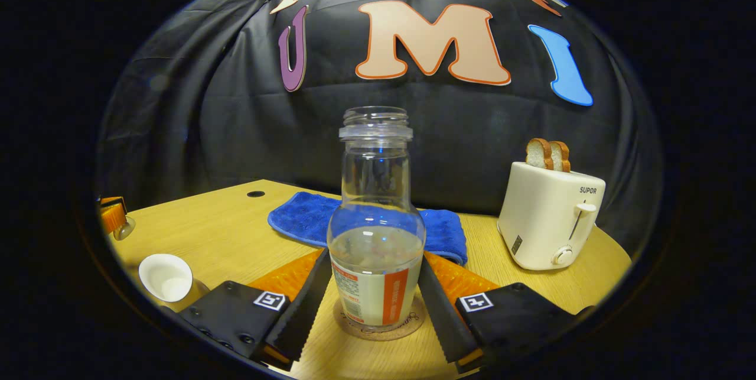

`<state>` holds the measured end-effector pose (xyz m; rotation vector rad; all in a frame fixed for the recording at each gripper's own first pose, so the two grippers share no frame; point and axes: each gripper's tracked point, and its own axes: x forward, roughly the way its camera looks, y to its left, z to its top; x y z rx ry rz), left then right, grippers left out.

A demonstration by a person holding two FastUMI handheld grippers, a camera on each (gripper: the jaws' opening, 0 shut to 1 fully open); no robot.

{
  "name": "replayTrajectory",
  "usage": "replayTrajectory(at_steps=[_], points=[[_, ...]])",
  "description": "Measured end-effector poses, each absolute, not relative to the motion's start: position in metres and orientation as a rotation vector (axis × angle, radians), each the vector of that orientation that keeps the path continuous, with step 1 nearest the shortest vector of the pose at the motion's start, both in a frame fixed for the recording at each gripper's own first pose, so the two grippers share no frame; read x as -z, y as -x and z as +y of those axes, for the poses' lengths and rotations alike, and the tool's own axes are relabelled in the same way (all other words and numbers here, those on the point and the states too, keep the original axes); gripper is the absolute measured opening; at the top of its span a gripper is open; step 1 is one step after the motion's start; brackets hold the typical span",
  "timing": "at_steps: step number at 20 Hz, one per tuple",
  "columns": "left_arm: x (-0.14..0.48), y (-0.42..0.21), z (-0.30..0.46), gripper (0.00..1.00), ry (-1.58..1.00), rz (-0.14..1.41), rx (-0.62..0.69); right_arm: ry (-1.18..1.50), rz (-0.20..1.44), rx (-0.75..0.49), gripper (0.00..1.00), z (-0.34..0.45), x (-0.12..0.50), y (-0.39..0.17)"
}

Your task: Open the teacup lid with one hand, grasp the water bottle and pour water into the teacup with the other hand; after pouring, place the water bottle on the coaster and then close the teacup lid.

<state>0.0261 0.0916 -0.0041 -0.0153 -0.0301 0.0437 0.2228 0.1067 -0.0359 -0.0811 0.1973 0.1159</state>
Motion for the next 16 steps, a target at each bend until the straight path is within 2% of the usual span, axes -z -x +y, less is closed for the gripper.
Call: replayTrajectory(at_steps=[1,2,3,4,7,8,11,16], points=[[0.004,-0.027,0.091,0.25,0.016,-0.031,-0.042,0.071,0.193,-0.114,0.90,0.105,0.035,-0.220],[0.004,-0.027,0.089,0.25,0.016,-0.031,-0.036,0.062,0.192,-0.114,0.84,0.104,0.034,-0.219],[0.004,-0.028,0.088,0.25,0.017,-0.031,-0.030,0.052,0.190,-0.116,0.90,0.104,0.034,-0.218],[0.004,-0.030,0.086,0.25,0.017,-0.030,-0.021,0.044,0.190,-0.117,0.90,0.103,0.033,-0.217],[0.004,-0.040,0.070,0.25,0.017,-0.029,0.036,0.032,0.191,-0.111,0.90,0.100,0.033,-0.210],[0.003,-0.045,0.059,0.25,0.017,-0.030,0.078,0.030,0.194,-0.114,0.86,0.099,0.033,-0.208],[0.002,-0.057,0.040,0.25,0.017,-0.031,0.156,0.024,0.197,-0.109,0.90,0.096,0.034,-0.200],[0.002,-0.067,0.009,0.25,0.018,-0.031,0.255,0.012,0.173,-0.100,0.88,0.087,0.028,-0.183]])
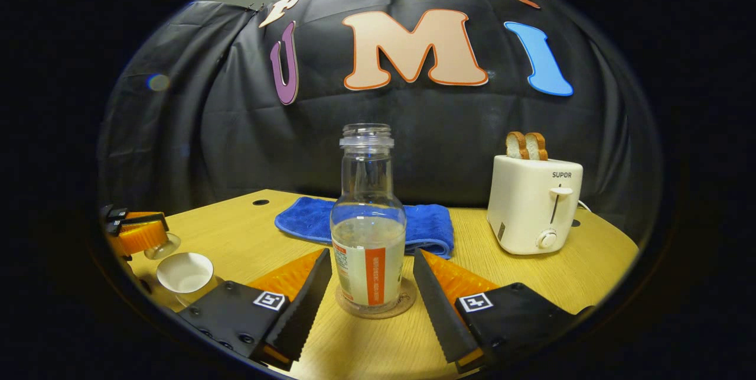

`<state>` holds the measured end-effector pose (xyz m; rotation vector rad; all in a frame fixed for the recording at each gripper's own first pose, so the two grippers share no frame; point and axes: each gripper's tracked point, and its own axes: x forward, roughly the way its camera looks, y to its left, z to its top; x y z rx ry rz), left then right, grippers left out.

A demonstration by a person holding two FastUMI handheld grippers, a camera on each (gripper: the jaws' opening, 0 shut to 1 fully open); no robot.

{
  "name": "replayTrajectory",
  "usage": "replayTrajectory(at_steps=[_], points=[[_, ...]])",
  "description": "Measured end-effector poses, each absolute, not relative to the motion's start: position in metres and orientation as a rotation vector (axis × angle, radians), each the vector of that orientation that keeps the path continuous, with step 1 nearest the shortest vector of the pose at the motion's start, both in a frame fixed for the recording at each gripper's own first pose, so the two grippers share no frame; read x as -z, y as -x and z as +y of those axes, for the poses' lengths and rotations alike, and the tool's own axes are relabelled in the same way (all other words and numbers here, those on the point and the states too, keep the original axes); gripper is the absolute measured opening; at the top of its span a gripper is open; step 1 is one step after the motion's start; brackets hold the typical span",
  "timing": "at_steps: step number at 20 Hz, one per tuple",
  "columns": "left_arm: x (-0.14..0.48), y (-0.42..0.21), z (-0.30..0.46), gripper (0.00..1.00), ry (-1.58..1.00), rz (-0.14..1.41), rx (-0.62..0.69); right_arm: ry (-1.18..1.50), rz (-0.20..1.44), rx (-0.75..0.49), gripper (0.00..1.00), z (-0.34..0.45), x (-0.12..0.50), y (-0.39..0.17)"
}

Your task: Open the teacup lid with one hand, grasp the water bottle and pour water into the teacup with the other hand; after pouring, place the water bottle on the coaster and then close the teacup lid.

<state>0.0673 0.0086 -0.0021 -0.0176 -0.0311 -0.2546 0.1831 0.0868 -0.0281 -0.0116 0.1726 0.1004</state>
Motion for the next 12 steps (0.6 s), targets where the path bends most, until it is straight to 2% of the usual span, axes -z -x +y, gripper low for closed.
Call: replayTrajectory(at_steps=[1,2,6,12], points=[[0.001,-0.069,0.003,0.25,0.016,-0.031,0.277,0.009,0.170,-0.099,0.86,0.085,0.028,-0.179],[0.001,-0.069,-0.002,0.25,0.017,-0.031,0.293,0.007,0.167,-0.099,0.90,0.083,0.027,-0.176],[0.000,-0.071,-0.020,0.25,0.016,-0.031,0.361,0.007,0.137,-0.097,0.90,0.077,0.021,-0.157],[0.014,-0.076,-0.037,0.26,-0.047,0.051,0.432,-0.001,0.049,-0.086,0.90,0.063,0.004,-0.111]])
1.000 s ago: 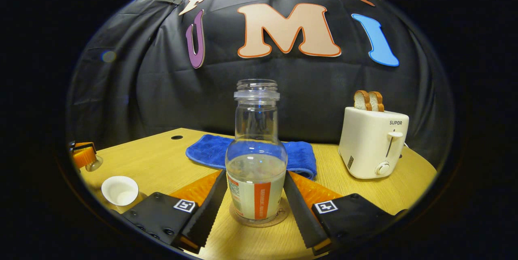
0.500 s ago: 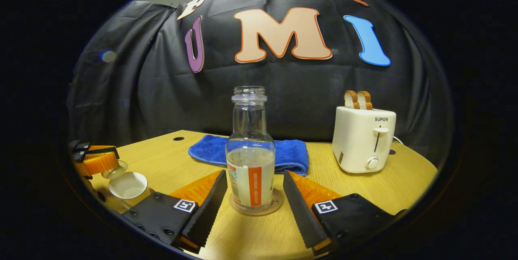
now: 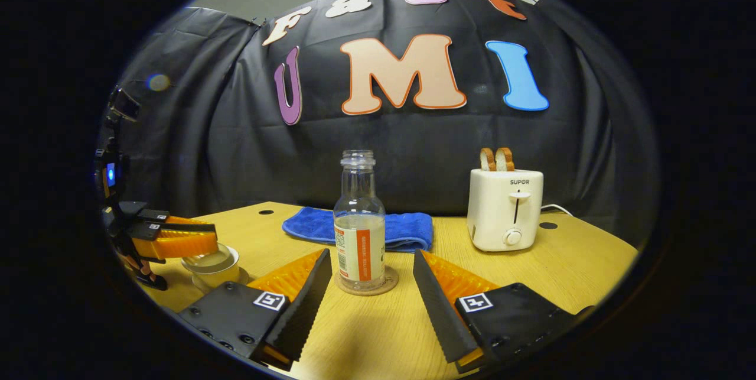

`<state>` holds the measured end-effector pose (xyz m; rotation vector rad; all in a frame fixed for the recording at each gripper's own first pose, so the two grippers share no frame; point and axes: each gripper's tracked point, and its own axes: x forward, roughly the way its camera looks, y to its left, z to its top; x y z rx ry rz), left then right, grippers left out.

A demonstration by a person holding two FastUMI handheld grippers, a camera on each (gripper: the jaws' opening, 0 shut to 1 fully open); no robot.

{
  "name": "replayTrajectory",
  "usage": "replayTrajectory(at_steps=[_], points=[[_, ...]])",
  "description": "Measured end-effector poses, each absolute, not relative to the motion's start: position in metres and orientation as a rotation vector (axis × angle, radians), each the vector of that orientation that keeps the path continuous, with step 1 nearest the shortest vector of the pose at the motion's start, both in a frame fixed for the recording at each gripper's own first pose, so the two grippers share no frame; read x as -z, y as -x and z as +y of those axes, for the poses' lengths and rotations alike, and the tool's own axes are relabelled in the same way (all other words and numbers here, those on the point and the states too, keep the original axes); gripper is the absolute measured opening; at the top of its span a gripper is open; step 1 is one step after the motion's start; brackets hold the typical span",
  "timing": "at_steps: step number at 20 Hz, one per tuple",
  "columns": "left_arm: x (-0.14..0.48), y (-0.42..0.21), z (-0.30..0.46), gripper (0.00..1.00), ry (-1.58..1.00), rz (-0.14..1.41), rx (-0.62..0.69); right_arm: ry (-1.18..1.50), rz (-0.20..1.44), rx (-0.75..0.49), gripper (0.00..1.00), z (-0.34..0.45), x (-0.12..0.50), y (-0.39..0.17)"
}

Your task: Open the teacup lid with one hand, grasp the water bottle and pour water into the teacup with the other hand; after pouring, place the water bottle on the coaster and then close the teacup lid.

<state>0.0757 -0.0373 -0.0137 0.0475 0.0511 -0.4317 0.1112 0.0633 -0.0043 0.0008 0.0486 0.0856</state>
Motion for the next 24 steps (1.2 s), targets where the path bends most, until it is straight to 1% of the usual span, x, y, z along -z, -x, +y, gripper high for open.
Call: replayTrajectory(at_steps=[7,10,11,13,15,17,18,19,22,24], points=[[0.020,-0.078,-0.041,0.27,-0.077,0.093,0.439,-0.001,0.015,-0.033,0.90,0.045,-0.001,-0.076],[0.020,-0.078,-0.039,0.28,-0.073,0.089,0.431,0.000,0.011,-0.010,0.90,0.039,-0.001,-0.070],[0.021,-0.078,-0.039,0.32,-0.075,0.092,0.427,0.001,0.010,-0.008,0.89,0.039,-0.002,-0.070],[0.023,-0.078,-0.038,0.31,-0.082,0.105,0.419,0.001,0.011,-0.005,0.90,0.038,-0.001,-0.069],[0.024,-0.074,-0.036,0.47,-0.077,0.113,0.412,0.001,0.009,0.000,0.90,0.037,-0.002,-0.070],[0.023,-0.067,-0.037,0.71,-0.071,0.109,0.417,0.001,0.009,0.001,0.90,0.037,-0.001,-0.070],[0.021,-0.063,-0.036,0.78,-0.068,0.097,0.417,0.002,0.009,0.001,0.90,0.037,-0.001,-0.070],[0.017,-0.059,-0.035,0.88,-0.064,0.078,0.414,0.001,0.009,0.001,0.89,0.038,-0.001,-0.070],[0.009,-0.051,-0.026,0.94,-0.033,0.021,0.381,0.001,0.009,0.002,0.90,0.036,-0.001,-0.070],[0.009,-0.045,-0.016,0.96,0.003,0.020,0.335,0.001,0.008,0.010,0.90,0.035,-0.002,-0.072]])
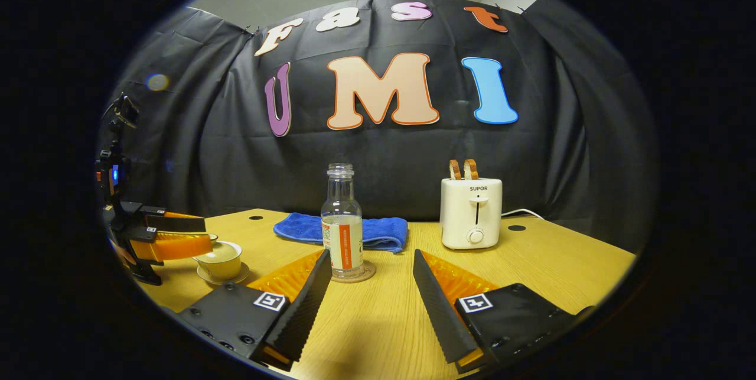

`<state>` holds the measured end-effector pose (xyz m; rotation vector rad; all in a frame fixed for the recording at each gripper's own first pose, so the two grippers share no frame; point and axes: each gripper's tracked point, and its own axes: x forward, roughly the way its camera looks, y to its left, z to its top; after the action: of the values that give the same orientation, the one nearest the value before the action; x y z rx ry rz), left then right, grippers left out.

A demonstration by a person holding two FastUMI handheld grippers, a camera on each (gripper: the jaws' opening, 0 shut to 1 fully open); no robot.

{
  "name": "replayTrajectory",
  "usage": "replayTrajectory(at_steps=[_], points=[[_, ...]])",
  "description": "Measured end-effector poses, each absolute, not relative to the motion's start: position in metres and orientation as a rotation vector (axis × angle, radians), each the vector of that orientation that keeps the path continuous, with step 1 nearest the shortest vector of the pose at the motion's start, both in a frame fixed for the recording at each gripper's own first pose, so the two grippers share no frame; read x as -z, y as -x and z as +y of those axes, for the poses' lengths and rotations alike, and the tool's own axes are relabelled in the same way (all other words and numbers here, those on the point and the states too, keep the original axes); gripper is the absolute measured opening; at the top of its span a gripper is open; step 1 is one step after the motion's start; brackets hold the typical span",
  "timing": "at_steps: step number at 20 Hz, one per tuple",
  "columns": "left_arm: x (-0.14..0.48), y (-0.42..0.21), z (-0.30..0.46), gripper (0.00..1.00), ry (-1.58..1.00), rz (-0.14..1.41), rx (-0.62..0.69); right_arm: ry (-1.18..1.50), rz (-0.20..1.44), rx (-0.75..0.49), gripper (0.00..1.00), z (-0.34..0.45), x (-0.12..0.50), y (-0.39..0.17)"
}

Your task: Open the teacup lid with one hand, grasp the water bottle and pour water into the teacup with the other hand; after pouring, place the water bottle on the coaster and then close the teacup lid.

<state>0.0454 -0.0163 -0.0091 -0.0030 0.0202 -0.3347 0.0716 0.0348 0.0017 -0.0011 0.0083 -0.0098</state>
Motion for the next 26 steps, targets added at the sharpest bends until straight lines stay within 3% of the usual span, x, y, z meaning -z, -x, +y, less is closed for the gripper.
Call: replayTrajectory(at_steps=[6,17,26], points=[[0.004,-0.019,0.008,0.96,0.017,-0.009,0.217,0.003,0.007,0.055,0.90,0.026,-0.001,-0.070],[0.004,-0.015,0.068,0.95,0.014,-0.029,-0.114,0.005,0.004,0.118,0.90,0.012,-0.003,-0.059],[0.002,-0.016,0.070,0.95,0.014,-0.035,-0.126,0.006,0.002,0.139,0.90,0.006,-0.003,-0.057]])
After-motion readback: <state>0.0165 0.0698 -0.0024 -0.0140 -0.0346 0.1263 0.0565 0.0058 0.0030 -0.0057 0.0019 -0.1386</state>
